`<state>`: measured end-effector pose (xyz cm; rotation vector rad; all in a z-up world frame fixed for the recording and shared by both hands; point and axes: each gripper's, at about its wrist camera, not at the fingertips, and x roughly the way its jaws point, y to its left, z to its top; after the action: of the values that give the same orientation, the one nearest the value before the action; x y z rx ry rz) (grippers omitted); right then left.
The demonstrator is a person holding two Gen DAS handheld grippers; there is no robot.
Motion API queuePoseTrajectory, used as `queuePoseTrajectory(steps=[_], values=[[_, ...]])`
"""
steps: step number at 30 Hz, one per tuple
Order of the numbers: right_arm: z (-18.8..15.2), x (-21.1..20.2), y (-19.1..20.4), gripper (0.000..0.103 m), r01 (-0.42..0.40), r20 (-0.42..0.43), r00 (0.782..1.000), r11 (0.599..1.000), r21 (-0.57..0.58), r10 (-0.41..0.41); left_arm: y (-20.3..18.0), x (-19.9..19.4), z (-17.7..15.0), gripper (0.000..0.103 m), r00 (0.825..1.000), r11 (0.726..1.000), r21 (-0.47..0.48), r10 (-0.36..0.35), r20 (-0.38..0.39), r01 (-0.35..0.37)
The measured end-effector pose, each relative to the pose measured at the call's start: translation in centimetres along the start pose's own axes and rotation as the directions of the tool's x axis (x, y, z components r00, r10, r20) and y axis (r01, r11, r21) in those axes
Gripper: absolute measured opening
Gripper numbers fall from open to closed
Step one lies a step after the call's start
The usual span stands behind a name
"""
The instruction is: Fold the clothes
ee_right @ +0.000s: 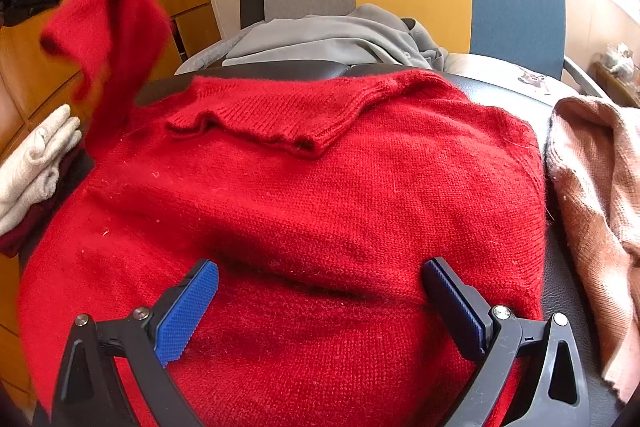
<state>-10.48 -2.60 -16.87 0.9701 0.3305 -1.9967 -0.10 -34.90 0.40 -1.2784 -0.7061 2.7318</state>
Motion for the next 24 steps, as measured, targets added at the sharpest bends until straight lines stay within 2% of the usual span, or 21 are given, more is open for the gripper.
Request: queuePoseTrajectory(steps=[2, 4, 7, 8, 10, 12, 14, 15, 17, 21, 24], values=[[0.0, 0.1, 0.1, 0.103, 0.003, -0.003, 1.000, 1.000, -0.003, -0.003, -0.3, 1.4, -1.0, 0.032, 1.000, 0.999, -0.032, -0.007, 0.011, 0.007], [0.1, 0.3, 0.4, 0.103, 0.022, -0.014, 1.000, 1.000, -0.020, -0.022, 0.2, 1.4, -2.3, 0.035, 0.998, 0.998, -0.057, 0.016, 0.059, -0.012], [0.1, 0.5, 1.0, 0.103, 0.051, -0.031, 0.998, 0.997, -0.055, -0.053, 3.3, 0.5, -6.4, 0.037, 0.987, 0.987, -0.159, 0.023, 0.161, 0.002], [0.1, 0.5, 1.2, 0.103, 0.059, -0.034, 0.998, 0.996, -0.064, -0.061, 4.6, 0.3, -8.3, 0.037, 0.983, 0.979, -0.206, 0.048, 0.175, -0.012], [0.1, 0.3, 1.4, 0.103, 0.077, -0.035, 0.996, 0.994, -0.075, -0.080, 7.3, 0.3, -12.3, 0.037, 0.978, 0.954, -0.299, 0.095, 0.186, -0.035], [0.1, -0.4, 2.0, 0.101, 0.114, -0.017, 0.993, 0.988, -0.102, -0.116, 10.0, 0.9, -16.3, 0.037, 0.978, 0.918, -0.393, 0.123, 0.165, -0.049], [0.3, -1.9, 3.5, 0.097, 0.148, 0.045, 0.989, 0.976, -0.157, -0.143, 12.6, 1.2, -19.9, 0.037, 0.981, 0.875, -0.481, 0.132, 0.141, -0.049], [0.5, -2.8, 4.7, 0.097, 0.152, 0.081, 0.987, 0.969, -0.193, -0.138, 13.5, 1.0, -21.0, 0.035, 0.982, 0.863, -0.505, 0.119, 0.149, -0.028], [1.3, -4.1, 7.6, 0.097, 0.121, 0.132, 0.987, 0.954, -0.274, -0.088, 13.9, 0.5, -22.6, 0.035, 0.970, 0.869, -0.494, 0.097, 0.224, 0.027], [4.2, -3.1, 12.8, 0.097, 0.071, 0.147, 0.989, 0.924, -0.375, -0.016, 12.0, 0.9, -23.5, 0.036, 0.949, 0.932, -0.358, 0.165, 0.268, -0.060], [6.6, -0.3, 14.7, 0.097, 0.045, 0.109, 0.994, 0.926, -0.375, -0.004, 12.5, 0.8, -23.6, 0.036, 0.950, 0.928, -0.371, 0.135, 0.283, -0.021]])
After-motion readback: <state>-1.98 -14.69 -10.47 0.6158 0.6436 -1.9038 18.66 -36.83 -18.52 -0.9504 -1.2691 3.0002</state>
